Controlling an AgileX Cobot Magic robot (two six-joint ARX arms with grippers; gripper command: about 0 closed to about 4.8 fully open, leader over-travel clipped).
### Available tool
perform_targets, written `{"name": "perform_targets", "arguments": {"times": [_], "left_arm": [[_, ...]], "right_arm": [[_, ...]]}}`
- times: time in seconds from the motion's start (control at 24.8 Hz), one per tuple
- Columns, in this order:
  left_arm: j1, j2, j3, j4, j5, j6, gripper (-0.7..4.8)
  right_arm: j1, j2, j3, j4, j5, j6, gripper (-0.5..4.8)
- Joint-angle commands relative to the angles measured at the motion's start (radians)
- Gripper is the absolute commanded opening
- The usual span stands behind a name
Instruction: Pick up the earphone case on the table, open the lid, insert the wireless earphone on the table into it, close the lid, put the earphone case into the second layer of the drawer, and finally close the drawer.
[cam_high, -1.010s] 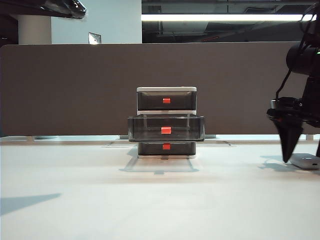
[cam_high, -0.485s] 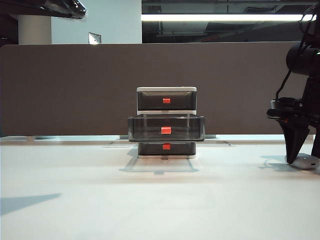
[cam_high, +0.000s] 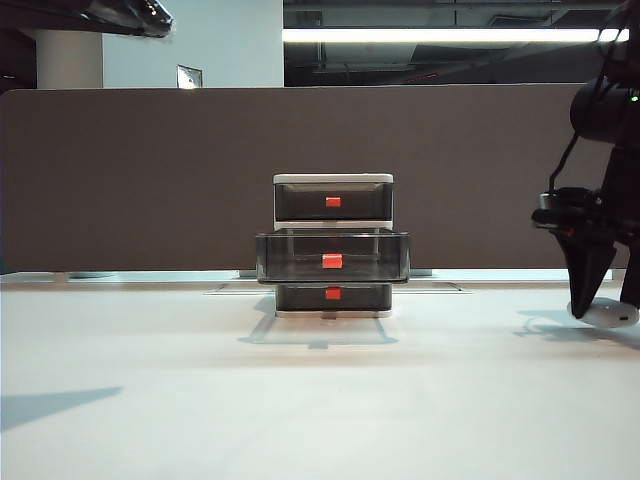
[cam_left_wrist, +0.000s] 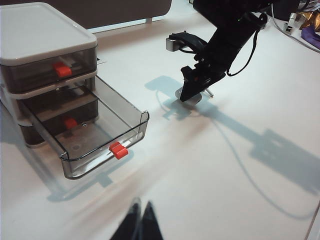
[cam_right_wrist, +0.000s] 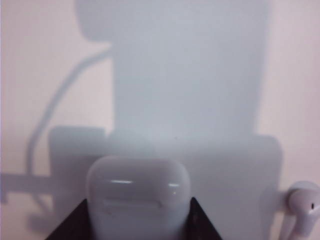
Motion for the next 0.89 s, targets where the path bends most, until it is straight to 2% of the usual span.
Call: {"name": "perform_targets", "arguments": {"times": [0.04,0.32,0.65,0.89], "left_arm": [[0.000,0.000,0.003,0.013,0.001,-0.003,-0.06],[0.000,0.000,0.001,0.011,0.001,-0.003,-0.06],[0.000,0.008,0.000,0.011,0.001,-0.034,-0.06],[-0.001,0.011,-0.028,0.017,0.001,-0.051,-0.06]], "right_arm": [[0.001,-0.031,0.005,-0.022,-0.002,0.013,1.97],[0.001,-0.139,0.005,-0.031,-0.011,0.040,1.97],[0.009,-0.343,-0.001,-0.044,-0.080,0.104,1.83],[0.064,-0.504,-0.001,-0.057,-0.077,0.134,1.83]]}}
